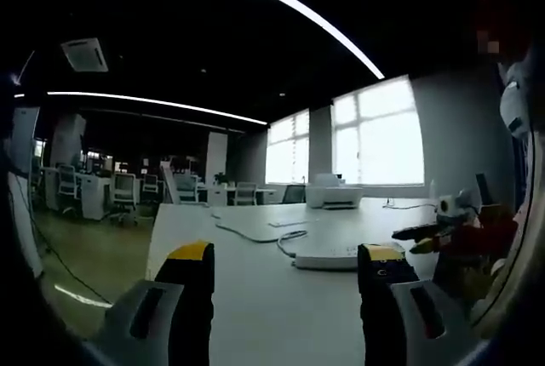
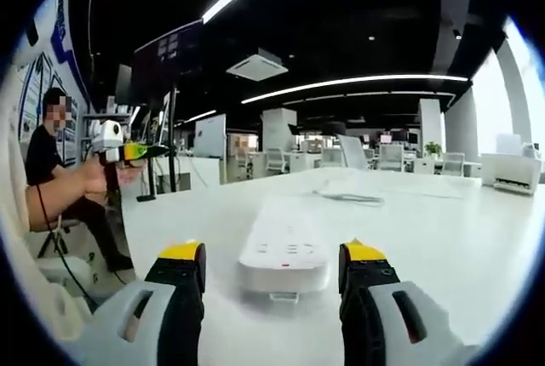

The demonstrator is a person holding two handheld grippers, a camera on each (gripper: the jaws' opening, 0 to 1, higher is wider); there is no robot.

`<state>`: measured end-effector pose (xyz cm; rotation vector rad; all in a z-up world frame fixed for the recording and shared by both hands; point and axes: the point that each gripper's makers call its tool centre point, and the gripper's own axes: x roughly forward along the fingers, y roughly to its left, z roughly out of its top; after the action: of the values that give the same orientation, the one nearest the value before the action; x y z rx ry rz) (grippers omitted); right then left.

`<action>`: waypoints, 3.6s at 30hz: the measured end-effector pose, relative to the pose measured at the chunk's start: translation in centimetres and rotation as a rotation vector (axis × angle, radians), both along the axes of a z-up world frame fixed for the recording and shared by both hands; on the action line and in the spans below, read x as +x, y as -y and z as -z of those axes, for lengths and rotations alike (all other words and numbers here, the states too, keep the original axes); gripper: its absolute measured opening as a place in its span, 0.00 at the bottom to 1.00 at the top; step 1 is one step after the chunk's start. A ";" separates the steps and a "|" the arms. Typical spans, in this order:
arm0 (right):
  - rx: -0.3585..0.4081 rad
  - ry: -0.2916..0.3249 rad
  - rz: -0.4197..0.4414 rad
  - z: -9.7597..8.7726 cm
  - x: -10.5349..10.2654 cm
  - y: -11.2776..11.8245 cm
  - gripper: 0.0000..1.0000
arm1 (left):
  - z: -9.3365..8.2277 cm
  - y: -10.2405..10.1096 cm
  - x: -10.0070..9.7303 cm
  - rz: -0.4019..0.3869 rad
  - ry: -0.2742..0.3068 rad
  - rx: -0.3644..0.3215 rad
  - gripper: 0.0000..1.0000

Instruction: Pick up the power strip scattered on the table, fix it on the side mounting bracket of the table, and press the switch

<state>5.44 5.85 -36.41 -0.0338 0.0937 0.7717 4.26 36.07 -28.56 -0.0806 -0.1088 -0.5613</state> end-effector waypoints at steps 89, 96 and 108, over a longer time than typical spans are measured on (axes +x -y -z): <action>-0.117 -0.205 0.045 2.7 1.9 -0.4 0.45 | -0.1 -0.5 0.0 -0.016 -0.021 -0.035 0.70; -0.084 -0.246 0.042 2.7 2.0 -0.3 0.45 | -0.4 -0.4 0.2 -0.012 -0.033 -0.047 0.70; -0.056 -0.306 0.030 2.7 1.8 -0.3 0.45 | 0.0 0.3 1.7 -0.051 -0.150 -0.105 0.69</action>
<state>7.25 6.17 -39.15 0.0332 0.4059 0.7398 6.00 35.76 -28.51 -0.2211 0.0060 -0.4969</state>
